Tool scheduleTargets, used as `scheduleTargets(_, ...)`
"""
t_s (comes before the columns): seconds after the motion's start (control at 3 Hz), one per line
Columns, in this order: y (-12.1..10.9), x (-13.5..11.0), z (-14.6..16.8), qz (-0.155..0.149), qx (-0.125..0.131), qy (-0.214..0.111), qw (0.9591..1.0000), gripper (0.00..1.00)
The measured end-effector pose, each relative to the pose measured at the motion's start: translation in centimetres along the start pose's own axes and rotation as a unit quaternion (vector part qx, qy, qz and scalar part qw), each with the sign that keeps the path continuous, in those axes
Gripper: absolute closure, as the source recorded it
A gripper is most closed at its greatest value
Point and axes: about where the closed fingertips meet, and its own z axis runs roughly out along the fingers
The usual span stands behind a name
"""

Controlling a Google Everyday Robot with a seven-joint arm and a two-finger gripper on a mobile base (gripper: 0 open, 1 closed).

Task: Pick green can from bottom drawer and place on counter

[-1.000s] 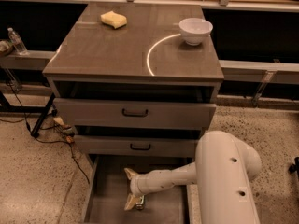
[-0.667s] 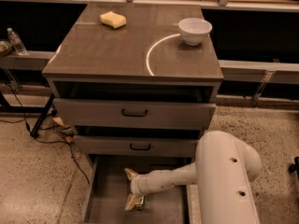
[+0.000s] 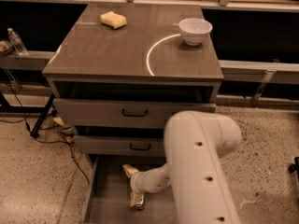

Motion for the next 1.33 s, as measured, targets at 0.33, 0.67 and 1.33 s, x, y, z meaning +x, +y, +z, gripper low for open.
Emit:
scheduleTargets(0.33,-1.6,2.0,-1.9,-0.096,0.002,0.084,0.9918,0.0)
scheduleTargets(0.67,-3.5,3.1,-1.4,-0.162,-0.02,0.137,0.977,0.0)
scheduleTargets(1.33,-2.0,4.3,-1.1,-0.194,-0.033,0.116,0.9737,0.0)
